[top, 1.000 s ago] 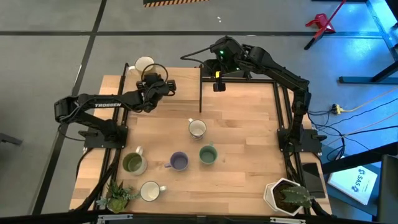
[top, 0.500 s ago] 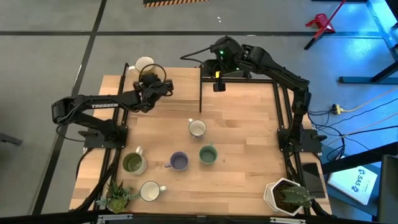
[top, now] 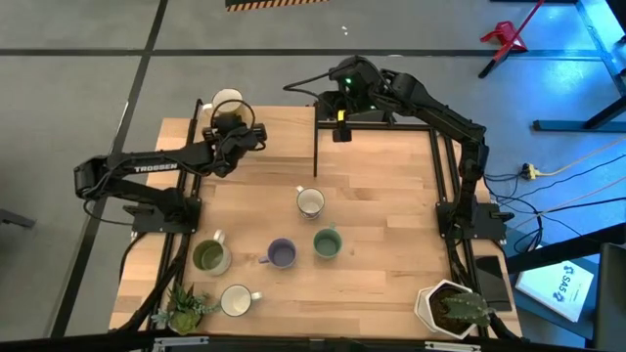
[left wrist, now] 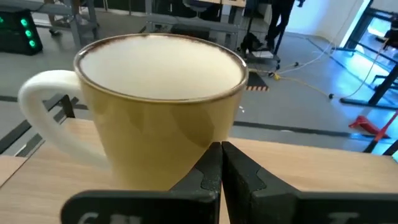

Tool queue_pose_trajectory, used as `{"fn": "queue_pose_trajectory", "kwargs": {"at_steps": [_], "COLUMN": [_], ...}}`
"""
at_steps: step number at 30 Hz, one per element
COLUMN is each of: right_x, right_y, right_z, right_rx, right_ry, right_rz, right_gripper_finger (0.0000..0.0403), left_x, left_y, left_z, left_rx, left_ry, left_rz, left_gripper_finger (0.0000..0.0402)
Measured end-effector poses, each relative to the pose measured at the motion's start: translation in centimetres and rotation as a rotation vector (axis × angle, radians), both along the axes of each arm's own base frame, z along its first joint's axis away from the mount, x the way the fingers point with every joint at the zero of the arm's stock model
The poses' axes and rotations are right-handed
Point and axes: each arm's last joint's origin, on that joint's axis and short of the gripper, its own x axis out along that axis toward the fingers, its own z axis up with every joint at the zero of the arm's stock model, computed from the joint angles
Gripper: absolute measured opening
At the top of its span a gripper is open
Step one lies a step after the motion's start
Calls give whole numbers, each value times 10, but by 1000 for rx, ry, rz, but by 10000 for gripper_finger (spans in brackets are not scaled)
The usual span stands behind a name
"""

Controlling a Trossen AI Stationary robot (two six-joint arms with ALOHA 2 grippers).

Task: Place coffee mugs
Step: Put the yellow cup on the shelf

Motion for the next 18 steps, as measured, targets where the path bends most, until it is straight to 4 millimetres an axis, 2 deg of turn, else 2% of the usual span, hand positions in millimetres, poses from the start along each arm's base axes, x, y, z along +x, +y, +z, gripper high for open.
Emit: {"fn": "queue_pose_trajectory", "kwargs": {"at_steps": [9, 18], "right_x": [30, 62], "right_y": [-5, -17], "right_z": [-31, -69], "right_rx": [5, -31], "right_ry": [-112, -390], "right_rz": [57, 24], "right_gripper_finger": [0, 0], "left_x": [-12, -25], "left_y": [-6, -27], "left_z": [12, 33], "left_rx": [0, 34], "left_ry": [-38, -127], "left_rz": [-25, -109], "left_gripper_finger": [0, 0]}}
